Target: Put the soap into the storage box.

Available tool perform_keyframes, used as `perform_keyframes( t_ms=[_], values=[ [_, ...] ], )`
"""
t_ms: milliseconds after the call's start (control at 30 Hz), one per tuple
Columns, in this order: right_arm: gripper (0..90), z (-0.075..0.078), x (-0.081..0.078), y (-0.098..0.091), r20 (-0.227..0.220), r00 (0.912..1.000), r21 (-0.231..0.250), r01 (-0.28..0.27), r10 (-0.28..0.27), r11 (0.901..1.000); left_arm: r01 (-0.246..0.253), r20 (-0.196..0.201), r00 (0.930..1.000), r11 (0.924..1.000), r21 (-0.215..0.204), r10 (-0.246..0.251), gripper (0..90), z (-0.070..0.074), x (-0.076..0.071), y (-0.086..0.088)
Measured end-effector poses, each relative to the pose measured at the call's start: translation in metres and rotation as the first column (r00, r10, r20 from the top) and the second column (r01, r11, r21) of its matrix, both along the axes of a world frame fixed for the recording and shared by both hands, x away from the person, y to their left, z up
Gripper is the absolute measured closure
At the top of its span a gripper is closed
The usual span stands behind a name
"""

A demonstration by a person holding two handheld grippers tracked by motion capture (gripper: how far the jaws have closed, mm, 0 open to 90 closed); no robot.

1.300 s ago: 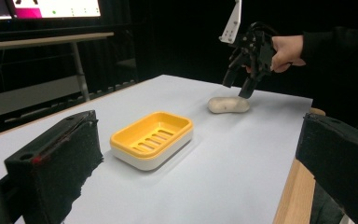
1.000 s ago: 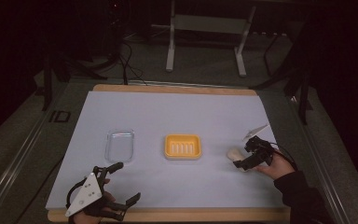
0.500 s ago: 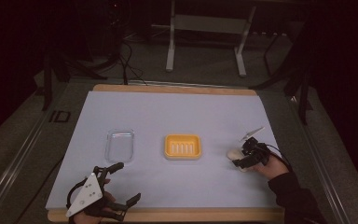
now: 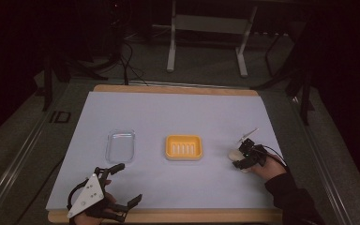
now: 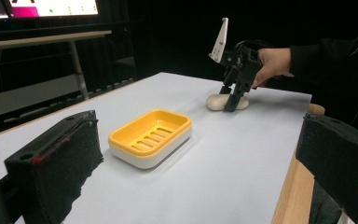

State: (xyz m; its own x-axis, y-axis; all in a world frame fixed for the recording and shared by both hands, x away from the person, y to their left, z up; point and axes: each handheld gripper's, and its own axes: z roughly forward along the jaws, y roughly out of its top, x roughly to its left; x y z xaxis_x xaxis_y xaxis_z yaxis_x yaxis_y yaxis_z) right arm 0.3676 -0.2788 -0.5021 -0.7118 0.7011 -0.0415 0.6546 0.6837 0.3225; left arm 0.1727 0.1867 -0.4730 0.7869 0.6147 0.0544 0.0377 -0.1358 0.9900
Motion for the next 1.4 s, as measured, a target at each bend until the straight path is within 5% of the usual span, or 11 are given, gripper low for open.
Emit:
perform_keyframes(
  t_ms=[333,1400],
  values=[
    [49.6,0.001,0.000,0.002,-0.020,0.9995,-0.007,0.023,-0.024,0.9997,0.002,0.001,1.0000,1.0000,0.010,-0.002,0.2,0.000,0.000,-0.001],
    [49.7,0.032,0.005,0.002,-0.009,0.9958,0.003,-0.091,0.091,0.9959,-0.001,-0.001,1.0000,1.0000,0.007,0.001,0.2,-0.001,0.001,-0.001]
  ],
)
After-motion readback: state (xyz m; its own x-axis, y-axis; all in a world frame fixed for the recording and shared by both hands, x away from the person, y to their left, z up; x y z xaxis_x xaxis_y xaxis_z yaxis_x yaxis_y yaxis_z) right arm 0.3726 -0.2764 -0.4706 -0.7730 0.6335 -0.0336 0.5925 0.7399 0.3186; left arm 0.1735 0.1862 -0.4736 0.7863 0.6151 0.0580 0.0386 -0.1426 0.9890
